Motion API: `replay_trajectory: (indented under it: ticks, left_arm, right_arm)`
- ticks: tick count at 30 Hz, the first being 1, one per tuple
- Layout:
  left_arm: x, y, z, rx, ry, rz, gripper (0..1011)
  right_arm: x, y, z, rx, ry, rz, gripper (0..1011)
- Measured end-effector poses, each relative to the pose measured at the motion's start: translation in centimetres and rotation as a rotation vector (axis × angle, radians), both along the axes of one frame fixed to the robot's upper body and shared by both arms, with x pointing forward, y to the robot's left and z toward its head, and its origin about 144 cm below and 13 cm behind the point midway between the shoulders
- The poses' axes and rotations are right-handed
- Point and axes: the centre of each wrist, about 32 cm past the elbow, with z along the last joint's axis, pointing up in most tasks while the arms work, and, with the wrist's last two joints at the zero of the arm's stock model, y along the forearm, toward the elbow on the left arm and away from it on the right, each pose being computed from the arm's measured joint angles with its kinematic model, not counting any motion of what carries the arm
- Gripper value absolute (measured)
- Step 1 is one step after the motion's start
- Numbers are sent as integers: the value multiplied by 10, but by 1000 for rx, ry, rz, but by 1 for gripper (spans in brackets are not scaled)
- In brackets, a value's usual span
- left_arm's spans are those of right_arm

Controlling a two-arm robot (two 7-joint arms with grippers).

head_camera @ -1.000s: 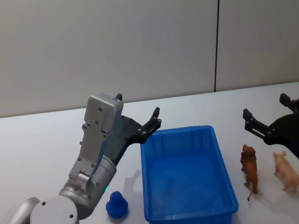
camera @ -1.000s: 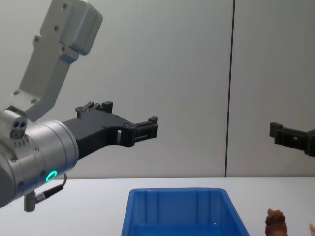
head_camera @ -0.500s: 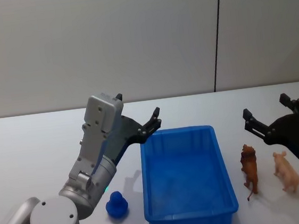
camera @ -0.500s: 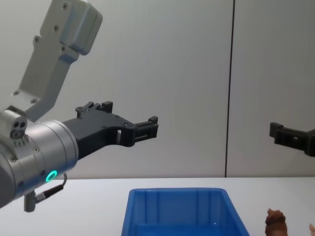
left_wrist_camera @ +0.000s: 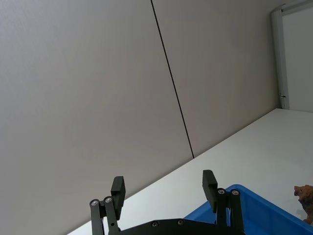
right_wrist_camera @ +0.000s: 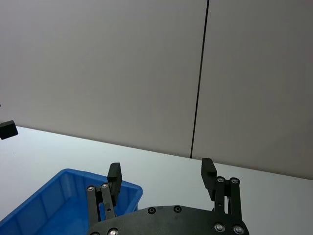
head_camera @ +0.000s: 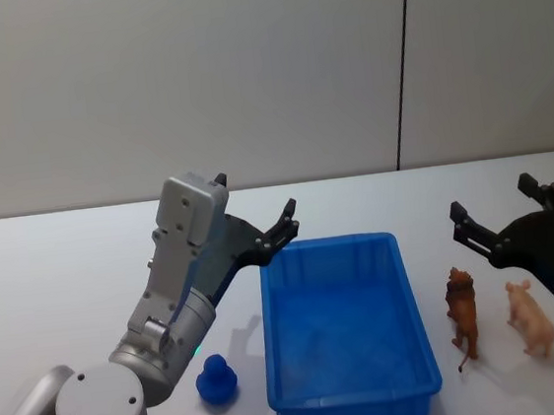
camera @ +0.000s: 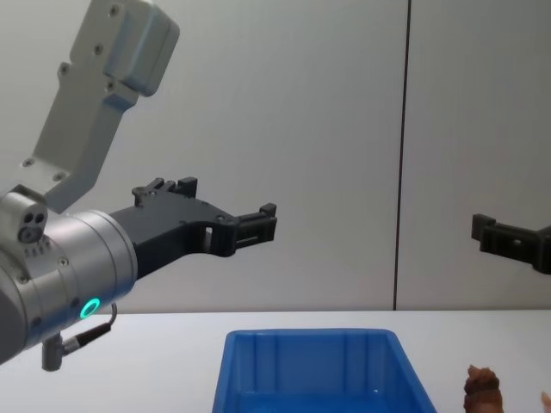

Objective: Pick up the two dolls from the table and place them into the box.

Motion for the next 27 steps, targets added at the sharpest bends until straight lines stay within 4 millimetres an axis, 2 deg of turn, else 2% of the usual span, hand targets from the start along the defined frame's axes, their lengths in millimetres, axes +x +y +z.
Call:
replay_trajectory:
  ticks: [13,19,27]
  left_arm:
    - [0,0,0,0,0,0,1001]
    - [0,0,0,0,0,0,1001]
    - [0,0,0,0,0,0,1001]
  right_arm:
    - [-12,-5,-2,9,19,-55,1001]
    - [-32,-6,-5,0,62,-123,1001]
    - [-50,-4,-8,-28,141,-190,1001]
